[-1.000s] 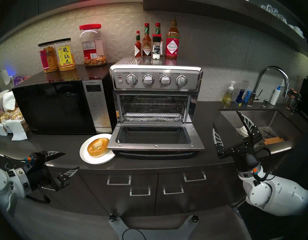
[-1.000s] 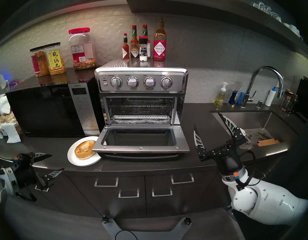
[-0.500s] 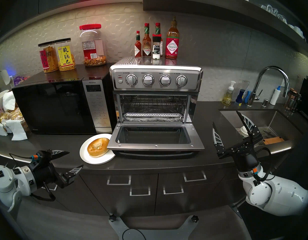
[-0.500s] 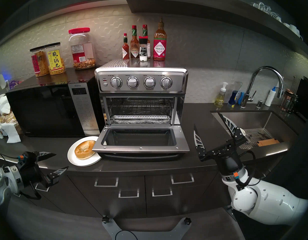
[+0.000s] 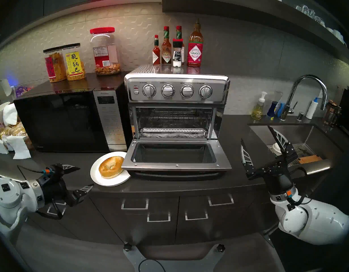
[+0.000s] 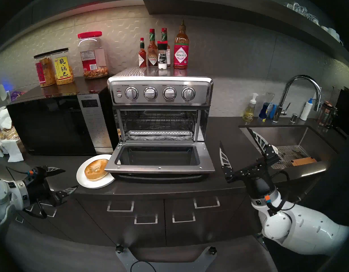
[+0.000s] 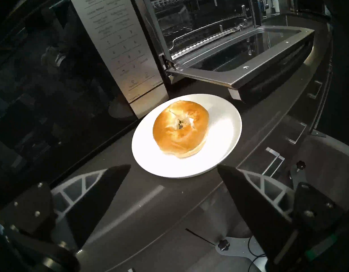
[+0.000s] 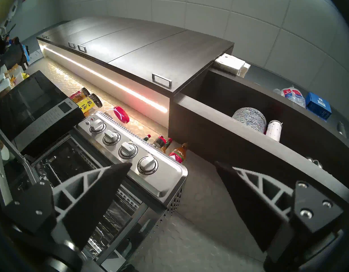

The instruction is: Open the oven and place the bagel inside on the rack

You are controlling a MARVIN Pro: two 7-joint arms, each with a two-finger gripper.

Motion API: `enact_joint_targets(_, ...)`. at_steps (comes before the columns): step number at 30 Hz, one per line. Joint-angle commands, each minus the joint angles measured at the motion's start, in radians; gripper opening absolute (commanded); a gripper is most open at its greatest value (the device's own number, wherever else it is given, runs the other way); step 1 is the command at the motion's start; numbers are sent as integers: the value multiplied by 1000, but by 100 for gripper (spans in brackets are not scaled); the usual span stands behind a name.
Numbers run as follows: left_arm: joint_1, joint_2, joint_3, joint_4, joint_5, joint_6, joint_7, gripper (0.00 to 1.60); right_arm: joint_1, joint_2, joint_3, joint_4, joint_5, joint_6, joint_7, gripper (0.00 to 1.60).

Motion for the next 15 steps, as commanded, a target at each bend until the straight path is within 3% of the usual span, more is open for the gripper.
enact_joint_targets(1,-57,79,19,-15,-1,21,1,160,6,-2,6,-12,0,0,-5,160)
enact_joint_targets(15,-77,113,63,-12,60,36,16,160,5,-2,6,-12,0,1,-5,160)
